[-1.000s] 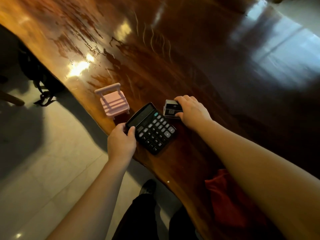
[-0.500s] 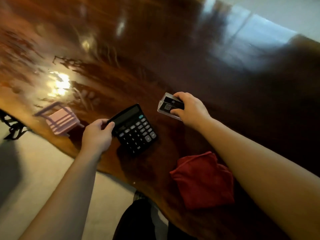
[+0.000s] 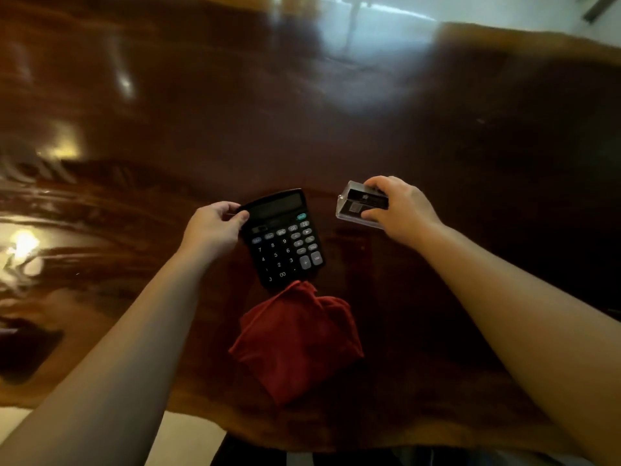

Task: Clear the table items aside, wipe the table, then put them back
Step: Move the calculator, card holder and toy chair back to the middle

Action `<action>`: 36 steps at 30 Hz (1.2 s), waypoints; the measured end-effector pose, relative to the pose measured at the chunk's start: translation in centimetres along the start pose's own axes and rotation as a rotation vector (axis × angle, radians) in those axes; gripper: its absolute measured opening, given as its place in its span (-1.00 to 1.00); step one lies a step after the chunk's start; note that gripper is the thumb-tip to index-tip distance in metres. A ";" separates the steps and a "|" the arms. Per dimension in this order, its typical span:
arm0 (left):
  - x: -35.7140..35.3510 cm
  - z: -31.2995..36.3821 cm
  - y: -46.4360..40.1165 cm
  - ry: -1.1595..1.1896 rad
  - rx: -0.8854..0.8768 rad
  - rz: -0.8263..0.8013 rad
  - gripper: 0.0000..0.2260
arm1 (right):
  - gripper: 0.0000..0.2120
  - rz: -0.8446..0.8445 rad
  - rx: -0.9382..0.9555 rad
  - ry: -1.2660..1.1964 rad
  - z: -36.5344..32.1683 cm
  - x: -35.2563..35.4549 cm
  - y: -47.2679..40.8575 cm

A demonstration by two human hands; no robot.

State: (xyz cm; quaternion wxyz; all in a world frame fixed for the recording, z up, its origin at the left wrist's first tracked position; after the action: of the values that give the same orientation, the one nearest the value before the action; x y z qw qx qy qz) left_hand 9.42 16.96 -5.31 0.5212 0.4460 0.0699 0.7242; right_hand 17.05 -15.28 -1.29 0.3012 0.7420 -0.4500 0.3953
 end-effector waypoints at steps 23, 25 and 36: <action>-24.1 16.0 1.7 -0.119 -0.101 -0.409 -0.80 | -0.53 0.048 -0.224 0.088 19.7 5.7 10.7; -25.4 16.4 1.7 -0.129 -0.110 -0.416 -0.80 | -0.53 0.049 -0.230 0.085 20.5 5.4 10.9; -27.7 15.7 0.1 -0.173 -0.134 -0.394 -0.76 | -0.51 0.058 -0.247 0.074 21.6 3.5 11.1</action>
State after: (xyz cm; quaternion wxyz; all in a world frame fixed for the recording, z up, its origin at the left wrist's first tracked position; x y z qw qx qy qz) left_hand 22.26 -11.49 -11.85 0.6853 0.4486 0.0622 0.5703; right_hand 14.80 -38.73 -8.23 0.3952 0.6708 -0.5051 0.3724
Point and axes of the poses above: each hand's wrist, its own y-axis away from the middle knuckle, its own x-axis out of the back of the hand, z = x × y, the point moved 8 cm from there along -y, towards the middle knuckle, and after that the axes turned 14 degrees about x, right-handed, at the moved point
